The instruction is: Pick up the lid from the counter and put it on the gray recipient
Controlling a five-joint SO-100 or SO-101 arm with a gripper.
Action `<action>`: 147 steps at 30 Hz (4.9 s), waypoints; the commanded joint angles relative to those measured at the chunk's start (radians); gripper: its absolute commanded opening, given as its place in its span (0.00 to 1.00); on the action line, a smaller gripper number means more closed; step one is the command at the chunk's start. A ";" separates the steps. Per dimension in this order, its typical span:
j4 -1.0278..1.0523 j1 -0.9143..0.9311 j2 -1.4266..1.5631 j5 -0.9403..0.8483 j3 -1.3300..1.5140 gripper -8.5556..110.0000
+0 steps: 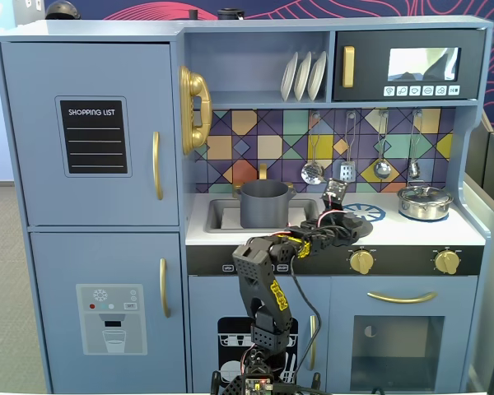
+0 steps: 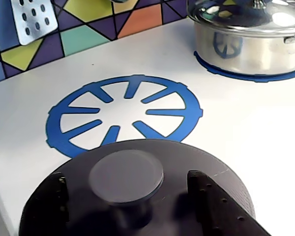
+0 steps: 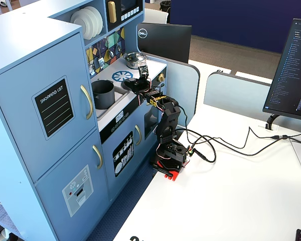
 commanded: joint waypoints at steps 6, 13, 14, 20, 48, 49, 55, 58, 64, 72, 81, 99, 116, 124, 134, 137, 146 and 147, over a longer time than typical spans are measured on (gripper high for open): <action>-0.046 -0.018 -0.014 0.018 -0.077 0.07; -0.057 -0.032 0.028 0.023 -0.060 0.07; -0.055 -0.037 0.035 0.021 -0.066 0.07; -0.028 -0.052 0.087 0.003 -0.149 0.07; 0.342 -0.472 0.255 0.012 -0.413 0.07; 0.344 -0.485 0.265 0.011 -0.396 0.07; 0.350 -0.537 0.308 -0.011 -0.310 0.07; 0.342 -0.546 0.310 -0.014 -0.291 0.07; 0.330 -0.565 0.293 -0.025 -0.267 0.07; 0.293 -0.555 0.239 -0.035 -0.267 0.07; 0.265 -0.560 0.183 -0.038 -0.272 0.07; 0.321 -0.560 0.245 -0.064 -0.207 0.07; 0.430 -0.517 0.390 -0.043 -0.176 0.37; 0.851 -0.541 0.779 -0.021 -0.089 0.30; 1.433 -0.538 1.127 -0.152 0.046 0.07; 1.503 -0.535 1.186 -0.232 0.179 0.07; 1.319 -0.609 1.267 0.008 0.606 0.07; 1.290 -0.615 1.267 0.009 0.647 0.07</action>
